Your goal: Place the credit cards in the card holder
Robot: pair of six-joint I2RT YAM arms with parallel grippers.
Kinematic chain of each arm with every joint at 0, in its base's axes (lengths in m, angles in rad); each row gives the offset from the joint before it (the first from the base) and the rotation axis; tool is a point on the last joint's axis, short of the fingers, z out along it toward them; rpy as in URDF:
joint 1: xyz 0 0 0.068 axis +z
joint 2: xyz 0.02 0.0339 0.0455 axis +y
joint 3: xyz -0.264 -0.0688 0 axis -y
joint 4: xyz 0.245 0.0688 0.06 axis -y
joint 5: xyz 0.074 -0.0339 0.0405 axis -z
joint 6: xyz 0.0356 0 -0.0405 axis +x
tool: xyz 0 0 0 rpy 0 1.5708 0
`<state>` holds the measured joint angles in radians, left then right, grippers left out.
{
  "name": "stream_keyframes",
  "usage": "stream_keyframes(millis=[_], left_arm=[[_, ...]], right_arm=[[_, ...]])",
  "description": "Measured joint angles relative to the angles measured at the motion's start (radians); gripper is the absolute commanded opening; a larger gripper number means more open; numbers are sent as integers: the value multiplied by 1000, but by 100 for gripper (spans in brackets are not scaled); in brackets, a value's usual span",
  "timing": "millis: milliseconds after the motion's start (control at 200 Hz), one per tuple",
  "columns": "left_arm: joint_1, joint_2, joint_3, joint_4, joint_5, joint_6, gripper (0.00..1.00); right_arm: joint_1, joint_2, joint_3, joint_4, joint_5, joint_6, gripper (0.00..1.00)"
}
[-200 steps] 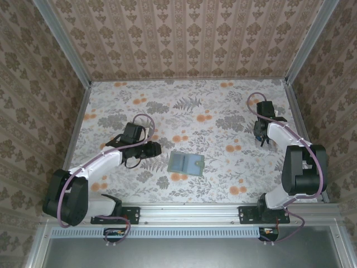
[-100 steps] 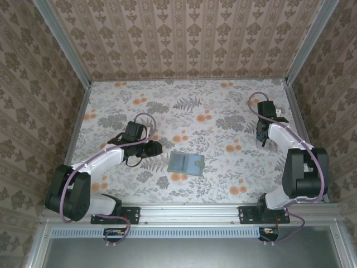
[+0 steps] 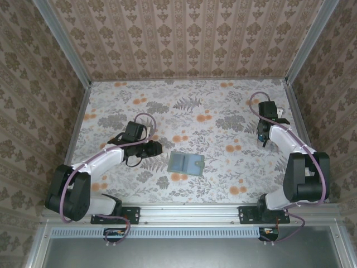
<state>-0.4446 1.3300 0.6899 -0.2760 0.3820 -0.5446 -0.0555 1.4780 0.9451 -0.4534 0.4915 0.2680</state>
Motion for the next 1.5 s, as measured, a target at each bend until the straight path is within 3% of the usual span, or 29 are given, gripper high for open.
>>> stream_keyframes(millis=[315,1500], left_arm=[[0,10,0,-1,1,0,35],[-30,27,37,-1,8,15,34]], right_arm=[[0,0,0,0,0,-1,0],[-3,-175,-50,35,-100,-1,0]])
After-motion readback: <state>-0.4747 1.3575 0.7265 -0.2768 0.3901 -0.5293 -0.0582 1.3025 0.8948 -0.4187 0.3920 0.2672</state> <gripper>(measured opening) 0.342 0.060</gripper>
